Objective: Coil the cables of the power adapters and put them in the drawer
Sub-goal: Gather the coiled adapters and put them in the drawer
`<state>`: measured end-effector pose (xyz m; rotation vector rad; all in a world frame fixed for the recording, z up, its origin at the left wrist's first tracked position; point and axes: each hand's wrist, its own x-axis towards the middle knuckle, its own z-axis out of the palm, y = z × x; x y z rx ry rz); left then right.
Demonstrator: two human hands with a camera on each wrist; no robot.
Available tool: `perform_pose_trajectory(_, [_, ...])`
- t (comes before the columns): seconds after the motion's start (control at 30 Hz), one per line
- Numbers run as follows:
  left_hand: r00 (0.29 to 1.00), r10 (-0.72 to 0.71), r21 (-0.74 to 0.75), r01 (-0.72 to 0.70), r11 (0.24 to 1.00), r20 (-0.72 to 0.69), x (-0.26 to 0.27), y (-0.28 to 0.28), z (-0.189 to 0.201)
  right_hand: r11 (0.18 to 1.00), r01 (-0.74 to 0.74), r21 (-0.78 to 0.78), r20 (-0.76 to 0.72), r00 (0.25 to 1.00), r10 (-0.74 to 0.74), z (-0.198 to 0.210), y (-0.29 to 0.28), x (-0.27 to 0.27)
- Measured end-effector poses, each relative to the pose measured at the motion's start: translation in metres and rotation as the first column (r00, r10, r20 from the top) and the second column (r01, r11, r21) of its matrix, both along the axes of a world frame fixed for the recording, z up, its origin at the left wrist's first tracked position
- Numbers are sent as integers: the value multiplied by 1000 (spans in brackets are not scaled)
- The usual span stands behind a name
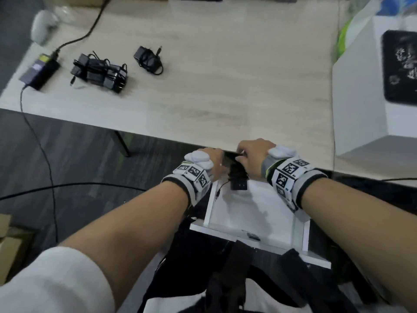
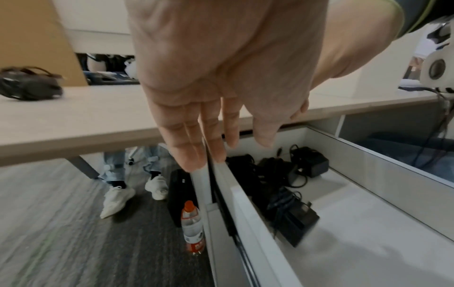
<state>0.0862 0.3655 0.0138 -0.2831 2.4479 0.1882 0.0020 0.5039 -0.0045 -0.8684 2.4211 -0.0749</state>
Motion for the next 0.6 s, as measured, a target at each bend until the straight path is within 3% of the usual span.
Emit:
perform_pose_trajectory(0.1, [998,28,-27,-30,999,-58,5,-25,10,999,-41,-27,7,999,41,9,-28,-10])
perform_pose_trajectory(0.3, [949,221,20,-222,975,-227,8,-107,21,991,-115,-75,-38,993,112,30,-95,-29])
perform_pose_trajectory(0.47, [845,375,72,-377,923,-381,6,-214,26,980,-139,-140,-49,990,134,36,-194,-49])
perform_pose_trajectory(0.6, [761,426,78,-448,891,-489,2,-256,24,977,-103,-188,-65,994,92,39,-241,-58])
